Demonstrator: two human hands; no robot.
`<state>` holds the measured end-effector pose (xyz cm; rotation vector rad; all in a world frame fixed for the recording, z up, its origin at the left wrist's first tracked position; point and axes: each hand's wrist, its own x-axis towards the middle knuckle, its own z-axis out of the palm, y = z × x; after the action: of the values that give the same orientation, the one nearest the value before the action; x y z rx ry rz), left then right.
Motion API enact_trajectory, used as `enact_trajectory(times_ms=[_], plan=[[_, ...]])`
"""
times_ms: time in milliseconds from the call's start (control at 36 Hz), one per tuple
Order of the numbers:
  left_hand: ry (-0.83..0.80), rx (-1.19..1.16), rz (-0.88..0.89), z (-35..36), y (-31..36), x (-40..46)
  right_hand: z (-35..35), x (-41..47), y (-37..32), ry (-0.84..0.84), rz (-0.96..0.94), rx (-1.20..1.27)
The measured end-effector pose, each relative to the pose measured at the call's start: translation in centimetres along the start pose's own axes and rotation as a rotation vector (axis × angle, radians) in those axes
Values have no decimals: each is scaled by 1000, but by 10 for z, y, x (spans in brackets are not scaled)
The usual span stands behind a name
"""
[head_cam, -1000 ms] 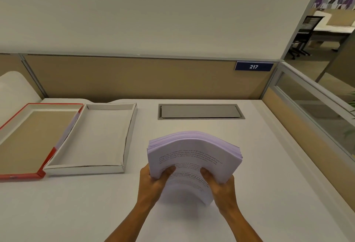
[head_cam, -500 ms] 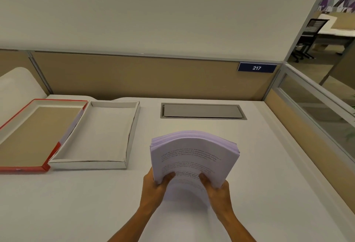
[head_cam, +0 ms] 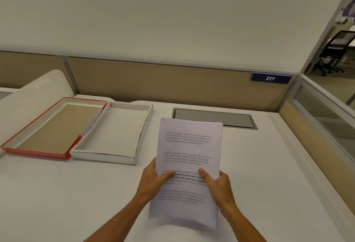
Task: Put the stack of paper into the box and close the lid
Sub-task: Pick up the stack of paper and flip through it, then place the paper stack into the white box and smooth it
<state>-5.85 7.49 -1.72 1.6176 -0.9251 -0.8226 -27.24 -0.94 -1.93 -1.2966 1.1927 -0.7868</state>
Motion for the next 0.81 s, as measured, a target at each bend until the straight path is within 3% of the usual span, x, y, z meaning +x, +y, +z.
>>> enact_trajectory(times_ms=[306,472,806], plan=[[49,47,-191,-14,10,-17,6,5,-7,-162,49,7],[55,30,-266,-40,11,-11,26,10,-16,-283,185,69],[-41,-63,-391,-145,14,50,135,35,-48,-228,224,74]])
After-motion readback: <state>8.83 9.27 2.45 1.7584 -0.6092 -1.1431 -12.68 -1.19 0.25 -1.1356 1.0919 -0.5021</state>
